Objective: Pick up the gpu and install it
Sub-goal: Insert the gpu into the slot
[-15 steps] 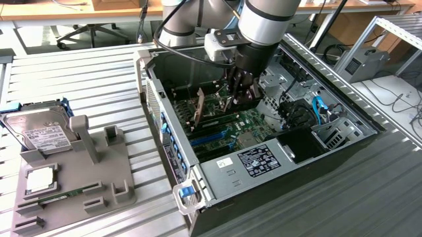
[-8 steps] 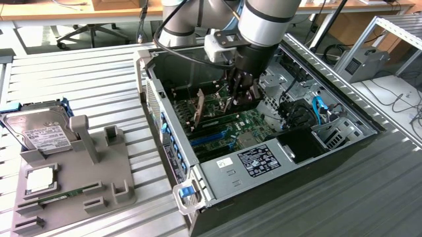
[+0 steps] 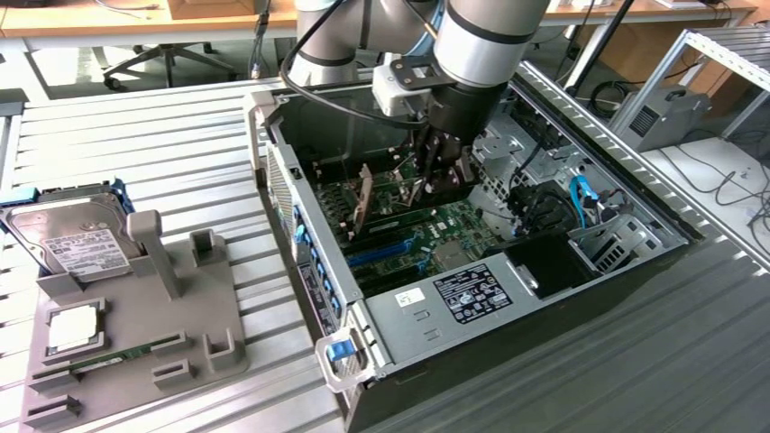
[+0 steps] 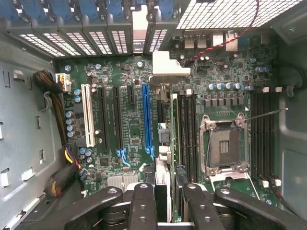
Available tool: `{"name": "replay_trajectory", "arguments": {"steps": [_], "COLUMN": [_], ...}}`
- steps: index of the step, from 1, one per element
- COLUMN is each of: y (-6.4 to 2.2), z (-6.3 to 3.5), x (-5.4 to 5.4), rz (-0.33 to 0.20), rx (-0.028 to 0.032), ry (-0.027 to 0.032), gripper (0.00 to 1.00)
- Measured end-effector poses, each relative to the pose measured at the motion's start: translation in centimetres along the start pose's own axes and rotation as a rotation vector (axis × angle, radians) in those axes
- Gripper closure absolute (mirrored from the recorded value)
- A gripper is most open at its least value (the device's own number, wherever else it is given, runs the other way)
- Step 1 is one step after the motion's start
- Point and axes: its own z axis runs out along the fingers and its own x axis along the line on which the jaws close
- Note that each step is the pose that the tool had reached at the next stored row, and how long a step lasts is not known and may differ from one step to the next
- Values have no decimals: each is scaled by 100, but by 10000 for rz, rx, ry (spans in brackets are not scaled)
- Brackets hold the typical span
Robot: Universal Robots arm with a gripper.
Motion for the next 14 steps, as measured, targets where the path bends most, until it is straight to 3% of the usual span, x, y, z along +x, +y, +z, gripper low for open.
{"name": "replay_trajectory", "arguments": {"steps": [14], "y": [4], "z": [32], "x": [13], "rz": [0], "rx": [0], "ry": [0], "gripper": [73]}}
